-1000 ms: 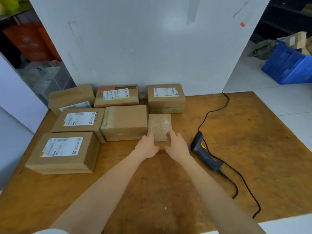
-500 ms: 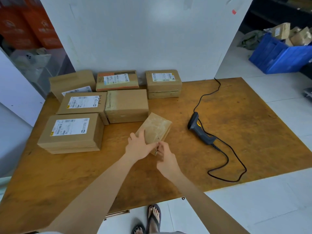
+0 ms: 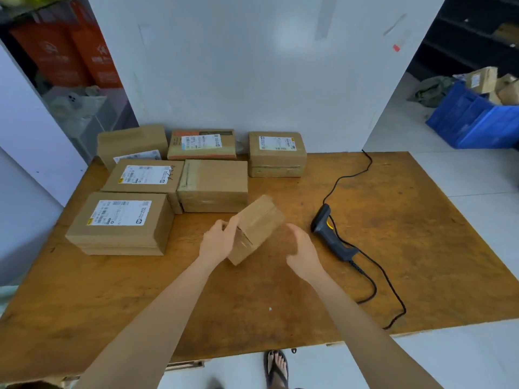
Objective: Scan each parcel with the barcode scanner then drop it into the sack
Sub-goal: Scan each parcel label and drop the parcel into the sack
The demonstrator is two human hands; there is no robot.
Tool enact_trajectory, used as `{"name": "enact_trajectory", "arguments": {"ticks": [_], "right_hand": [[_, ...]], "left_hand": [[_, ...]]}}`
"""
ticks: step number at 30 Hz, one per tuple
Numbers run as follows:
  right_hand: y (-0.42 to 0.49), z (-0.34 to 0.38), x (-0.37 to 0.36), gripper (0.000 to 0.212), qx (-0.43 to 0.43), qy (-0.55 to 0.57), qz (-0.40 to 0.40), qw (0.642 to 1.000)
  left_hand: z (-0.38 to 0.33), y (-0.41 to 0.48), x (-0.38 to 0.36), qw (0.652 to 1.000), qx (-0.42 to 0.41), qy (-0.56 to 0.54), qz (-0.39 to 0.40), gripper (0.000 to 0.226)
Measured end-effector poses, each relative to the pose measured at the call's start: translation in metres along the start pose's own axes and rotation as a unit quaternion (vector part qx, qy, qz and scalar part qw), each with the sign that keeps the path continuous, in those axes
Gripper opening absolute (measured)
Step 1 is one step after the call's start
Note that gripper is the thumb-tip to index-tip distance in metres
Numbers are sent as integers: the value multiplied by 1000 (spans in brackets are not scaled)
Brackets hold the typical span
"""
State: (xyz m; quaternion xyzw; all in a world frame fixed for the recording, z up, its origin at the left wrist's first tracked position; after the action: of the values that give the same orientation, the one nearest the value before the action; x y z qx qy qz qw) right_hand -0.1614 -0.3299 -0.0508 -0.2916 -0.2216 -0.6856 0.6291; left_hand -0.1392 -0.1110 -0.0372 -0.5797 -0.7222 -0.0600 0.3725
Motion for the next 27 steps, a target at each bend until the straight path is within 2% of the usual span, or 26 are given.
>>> {"name": "enact_trajectory", "arguments": {"ticks": [2, 4, 6, 9, 14, 16, 19, 21, 24, 27], "right_hand": [[18, 0, 9, 90, 29, -5, 17, 999], [36, 3, 17, 98, 53, 8, 28, 998], [51, 9, 21, 105, 75, 41, 59, 995], [67, 13, 23, 114, 66, 106, 112, 986], [84, 11, 33, 114, 92, 135, 127, 978], [88, 13, 40, 109, 116, 131, 132, 976], [99, 17, 54, 94, 165, 86, 136, 973], [109, 16, 60, 84, 201, 20, 129, 971], [119, 20, 58, 79, 249, -69, 145, 955], [122, 25, 47, 76, 275, -96, 161, 943]], "left_hand": [[-6, 8, 0, 981, 127, -138, 50, 66], [-8, 12, 1, 954, 225, -185, 74, 73], [-9, 17, 0, 940, 268, -180, 109, 88], [-14, 20, -9, 913, 304, -204, 179, 92], [-19, 22, -29, 878, 318, -273, 231, 85], [-19, 22, -37, 866, 304, -309, 250, 73], [-14, 28, -43, 888, 240, -315, 235, 45], [-10, 30, -45, 906, 194, -297, 229, 36], [-16, 23, -57, 903, 158, -294, 271, 48], [-27, 14, -69, 906, 136, -283, 284, 70]]}}
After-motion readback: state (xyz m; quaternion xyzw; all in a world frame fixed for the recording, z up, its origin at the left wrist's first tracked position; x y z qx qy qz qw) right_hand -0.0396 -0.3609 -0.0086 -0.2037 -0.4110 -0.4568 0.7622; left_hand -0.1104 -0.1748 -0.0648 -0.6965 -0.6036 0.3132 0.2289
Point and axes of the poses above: each hand's wrist, its own y-axis towards the middle knuckle, its own x-axis out of the back of the hand, z = x × y, the point moved 4 cm from there along y, towards the middle knuckle, and after that the axes turned 9 degrees about -z, right-handed, at the moved point
